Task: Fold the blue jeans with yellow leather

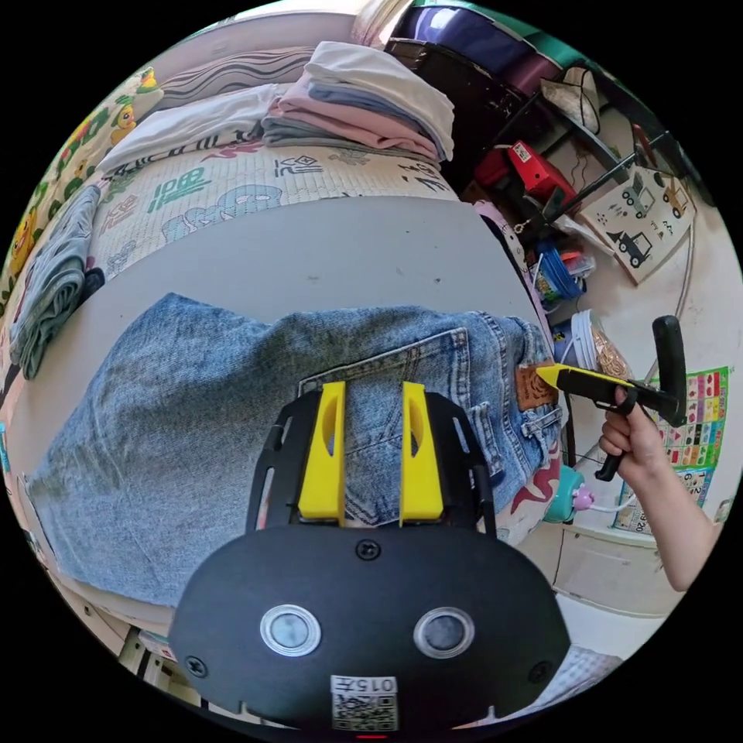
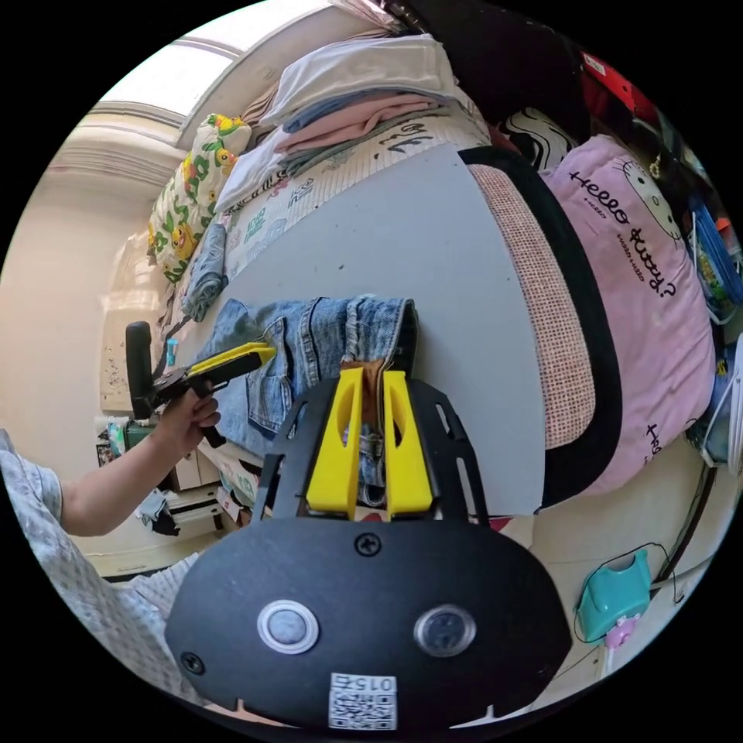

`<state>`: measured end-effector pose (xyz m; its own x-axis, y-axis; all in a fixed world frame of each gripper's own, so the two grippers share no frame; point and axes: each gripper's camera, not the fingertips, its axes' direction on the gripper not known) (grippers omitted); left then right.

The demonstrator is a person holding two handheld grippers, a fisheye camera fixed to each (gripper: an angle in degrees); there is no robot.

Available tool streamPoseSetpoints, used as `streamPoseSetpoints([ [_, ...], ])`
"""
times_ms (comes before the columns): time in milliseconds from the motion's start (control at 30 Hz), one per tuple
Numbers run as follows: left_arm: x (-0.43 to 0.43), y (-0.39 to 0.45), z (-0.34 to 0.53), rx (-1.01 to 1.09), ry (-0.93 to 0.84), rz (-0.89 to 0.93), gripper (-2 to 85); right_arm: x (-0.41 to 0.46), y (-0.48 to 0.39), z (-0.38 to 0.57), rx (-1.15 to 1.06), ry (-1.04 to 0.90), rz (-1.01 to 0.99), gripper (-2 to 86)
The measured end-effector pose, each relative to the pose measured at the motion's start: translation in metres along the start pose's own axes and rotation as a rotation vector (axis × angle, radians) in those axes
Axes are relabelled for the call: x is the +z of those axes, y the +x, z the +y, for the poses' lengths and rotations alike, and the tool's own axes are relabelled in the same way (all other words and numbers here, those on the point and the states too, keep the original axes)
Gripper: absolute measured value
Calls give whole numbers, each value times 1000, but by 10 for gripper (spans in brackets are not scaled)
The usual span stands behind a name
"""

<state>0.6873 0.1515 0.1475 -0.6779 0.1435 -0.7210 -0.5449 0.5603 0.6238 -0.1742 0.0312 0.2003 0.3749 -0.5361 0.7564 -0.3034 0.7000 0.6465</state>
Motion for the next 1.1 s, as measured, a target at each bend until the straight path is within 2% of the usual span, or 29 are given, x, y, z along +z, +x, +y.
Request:
streamPoseSetpoints([
  [67, -16, 7, -1, -15, 12, 36, 113, -26, -2, 25, 20, 6, -40, 71],
  [200, -58, 54, 16, 127, 2, 130, 115, -72, -8, 100, 73, 13, -190, 103],
  [300, -75, 107, 27, 276, -1, 165, 118, -85, -17, 148, 109, -27, -219, 105],
  [433, -66, 169, 25, 521, -31, 119, 117, -101, -35, 183, 108, -39, -160, 94],
  [567, -47, 195, 28, 694, -108, -5, 112, -125, -51, 211, 82, -75, -110, 53],
  [633, -57, 193, 26, 652, -105, 35, 107, -139, -54, 224, 89, -64, -149, 37],
  [767, -77, 196, 28, 601, -101, 79, 110, -173, -55, 259, 209, 94, -436, 3],
  [933, -80, 220, 49, 617, -93, 24, 137, -200, -84, 292, 152, 125, -242, 14],
  [967, -79, 222, 50, 615, -90, 10, 139, -205, -88, 300, 153, 121, -206, 55],
  [1100, -79, 227, 60, 641, -66, -11, 139, -196, -102, 322, 132, -44, -262, 92],
])
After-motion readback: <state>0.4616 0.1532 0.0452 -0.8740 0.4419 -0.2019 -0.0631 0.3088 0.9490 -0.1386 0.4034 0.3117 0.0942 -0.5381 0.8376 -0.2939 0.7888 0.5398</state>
